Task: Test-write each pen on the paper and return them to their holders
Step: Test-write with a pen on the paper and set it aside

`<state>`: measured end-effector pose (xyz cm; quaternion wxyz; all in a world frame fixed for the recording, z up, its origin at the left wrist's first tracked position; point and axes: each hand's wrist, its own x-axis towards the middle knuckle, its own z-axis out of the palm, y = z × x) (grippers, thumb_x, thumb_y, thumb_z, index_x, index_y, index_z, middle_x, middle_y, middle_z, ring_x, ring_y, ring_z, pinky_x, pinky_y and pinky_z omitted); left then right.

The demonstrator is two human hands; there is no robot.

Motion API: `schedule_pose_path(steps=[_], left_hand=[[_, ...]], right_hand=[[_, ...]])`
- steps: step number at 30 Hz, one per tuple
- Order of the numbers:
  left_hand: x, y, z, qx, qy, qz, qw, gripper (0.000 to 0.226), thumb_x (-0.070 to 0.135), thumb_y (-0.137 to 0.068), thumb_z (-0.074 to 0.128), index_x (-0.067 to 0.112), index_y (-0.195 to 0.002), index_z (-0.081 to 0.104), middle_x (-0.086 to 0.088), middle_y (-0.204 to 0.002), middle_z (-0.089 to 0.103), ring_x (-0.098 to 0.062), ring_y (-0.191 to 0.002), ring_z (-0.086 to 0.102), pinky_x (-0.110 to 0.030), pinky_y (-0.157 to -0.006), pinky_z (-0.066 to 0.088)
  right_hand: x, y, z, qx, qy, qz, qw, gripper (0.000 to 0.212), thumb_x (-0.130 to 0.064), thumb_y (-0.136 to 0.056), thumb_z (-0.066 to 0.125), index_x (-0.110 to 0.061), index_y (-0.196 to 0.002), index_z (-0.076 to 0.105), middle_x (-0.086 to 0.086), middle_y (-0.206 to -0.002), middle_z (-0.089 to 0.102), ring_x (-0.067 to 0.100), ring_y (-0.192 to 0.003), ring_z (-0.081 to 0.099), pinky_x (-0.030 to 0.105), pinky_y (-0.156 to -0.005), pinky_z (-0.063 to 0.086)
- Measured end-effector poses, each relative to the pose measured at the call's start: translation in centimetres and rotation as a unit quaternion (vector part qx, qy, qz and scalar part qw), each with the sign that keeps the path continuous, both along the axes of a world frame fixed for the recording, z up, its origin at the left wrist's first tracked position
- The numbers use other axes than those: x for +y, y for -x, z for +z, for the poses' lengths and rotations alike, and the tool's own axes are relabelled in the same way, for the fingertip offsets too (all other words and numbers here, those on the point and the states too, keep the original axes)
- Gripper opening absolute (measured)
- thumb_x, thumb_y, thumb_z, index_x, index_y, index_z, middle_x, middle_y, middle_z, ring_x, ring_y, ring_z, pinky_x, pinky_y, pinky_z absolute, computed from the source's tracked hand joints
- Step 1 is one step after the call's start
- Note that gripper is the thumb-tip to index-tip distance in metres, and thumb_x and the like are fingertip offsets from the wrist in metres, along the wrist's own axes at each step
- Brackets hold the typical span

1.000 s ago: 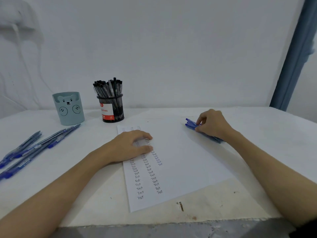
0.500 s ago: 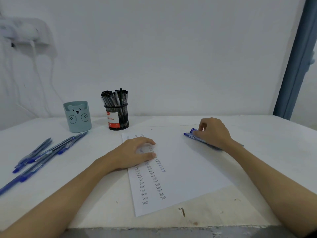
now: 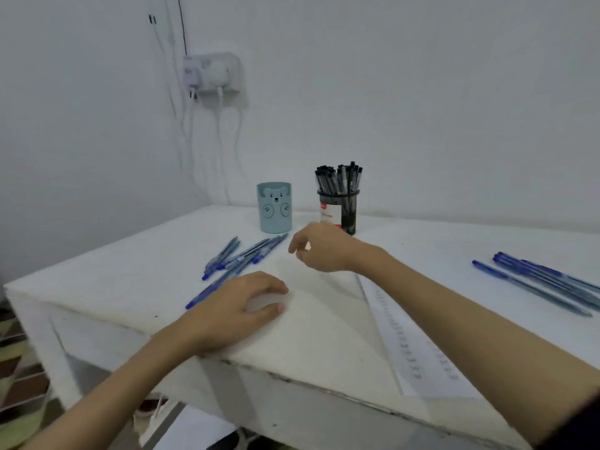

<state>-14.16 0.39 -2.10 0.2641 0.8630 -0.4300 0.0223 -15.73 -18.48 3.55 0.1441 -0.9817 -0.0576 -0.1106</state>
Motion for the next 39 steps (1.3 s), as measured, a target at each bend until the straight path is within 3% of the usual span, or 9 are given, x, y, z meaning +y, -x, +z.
schedule_pose_path(steps=[5, 12, 17, 21, 25, 27, 31, 35, 39], left_hand=[[1.1, -0.4, -1.2, 0.010, 0.035, 0.030, 0.999, 0.031, 0.033, -0.094, 0.052, 0.030, -0.124, 0.056, 0.020, -0.130, 0.051, 0.004, -0.120, 0.044, -0.017, -0.106, 0.030], [1.2, -1.1, -1.8, 0.017, 0.053, 0.036, 0.998, 0.028, 0.035, -0.092, 0.054, 0.033, -0.119, 0.057, 0.019, -0.126, 0.054, 0.001, -0.119, 0.045, -0.027, -0.107, 0.033], [1.3, -1.1, -1.9, 0.017, 0.050, 0.039, 0.998, 0.028, 0.037, -0.092, 0.053, 0.034, -0.119, 0.057, 0.021, -0.126, 0.054, 0.001, -0.119, 0.045, -0.027, -0.107, 0.033], [1.2, -0.9, -1.7, 0.016, 0.050, 0.036, 0.998, 0.028, 0.035, -0.093, 0.052, 0.033, -0.120, 0.057, 0.021, -0.125, 0.054, 0.003, -0.118, 0.045, -0.024, -0.106, 0.033], [1.4, -0.4, -1.5, 0.020, 0.054, 0.029, 0.998, 0.027, 0.033, -0.094, 0.052, 0.033, -0.121, 0.056, 0.025, -0.125, 0.053, 0.008, -0.117, 0.045, -0.016, -0.103, 0.031], [1.5, -0.4, -1.3, 0.016, 0.044, 0.022, 0.999, 0.027, 0.032, -0.095, 0.051, 0.033, -0.121, 0.056, 0.027, -0.124, 0.051, 0.008, -0.118, 0.044, -0.014, -0.102, 0.031], [1.0, -0.2, -0.8, -0.003, 0.036, 0.003, 0.999, 0.025, 0.029, -0.095, 0.051, 0.032, -0.119, 0.056, 0.027, -0.122, 0.051, 0.007, -0.117, 0.045, -0.016, -0.102, 0.033], [-2.5, 0.8, 0.2, -0.012, 0.045, -0.032, 0.998, 0.023, 0.035, -0.094, 0.051, 0.036, -0.115, 0.058, 0.026, -0.123, 0.052, 0.007, -0.116, 0.045, -0.016, -0.100, 0.034], [-7.7, 1.8, 0.8, -0.016, 0.022, -0.079, 0.997, 0.023, 0.045, -0.093, 0.046, 0.040, -0.114, 0.056, 0.028, -0.123, 0.050, 0.003, -0.114, 0.046, -0.027, -0.100, 0.038]], right_hand=[[3.9, -4.7, -2.6, 0.022, 0.134, -0.017, 0.991, 0.046, -0.006, -0.089, 0.044, -0.013, -0.135, 0.045, 0.009, -0.136, 0.047, 0.027, -0.125, 0.038, 0.038, -0.099, 0.038], [3.4, -6.2, -3.5, -0.084, 0.207, -0.007, 0.975, 0.025, -0.004, -0.088, 0.048, -0.012, -0.110, 0.058, 0.005, -0.115, 0.058, 0.022, -0.109, 0.044, 0.030, -0.078, 0.036], [2.9, -5.1, -2.5, -0.039, 0.219, -0.008, 0.975, 0.019, -0.007, -0.091, 0.051, -0.013, -0.109, 0.054, 0.008, -0.111, 0.055, 0.020, -0.083, 0.044, 0.027, -0.070, 0.032], [1.8, -4.4, -2.9, -0.039, 0.220, -0.005, 0.975, 0.030, -0.006, -0.091, 0.053, -0.009, -0.120, 0.057, 0.010, -0.119, 0.050, 0.025, -0.106, 0.051, 0.028, -0.082, 0.039], [-0.3, -2.8, -1.7, -0.093, -0.020, -0.031, 0.995, 0.016, -0.003, -0.090, 0.051, -0.006, -0.098, 0.065, 0.013, -0.105, 0.062, 0.028, -0.096, 0.056, 0.034, -0.082, 0.045], [-1.5, -0.8, 0.0, -0.135, -0.191, -0.034, 0.972, 0.015, 0.000, -0.091, 0.049, -0.008, -0.089, 0.061, 0.010, -0.090, 0.064, 0.027, -0.083, 0.061, 0.030, -0.076, 0.050], [-4.8, 4.6, 3.7, -0.069, -0.441, -0.007, 0.895, 0.016, -0.019, -0.097, 0.051, -0.009, -0.095, 0.063, -0.003, -0.062, 0.045, 0.009, -0.052, 0.045, 0.021, -0.053, 0.039], [-9.0, 8.7, 5.5, -0.032, -0.557, -0.060, 0.828, 0.059, -0.068, -0.085, 0.044, -0.014, -0.060, 0.047, -0.005, -0.049, 0.024, 0.011, -0.043, 0.021, 0.024, -0.047, 0.018], [-12.0, 12.0, 5.4, -0.111, -0.725, -0.078, 0.675, 0.042, -0.049, -0.073, 0.048, -0.015, -0.050, 0.037, -0.005, -0.039, 0.016, 0.012, -0.036, 0.012, 0.020, -0.042, 0.010]])
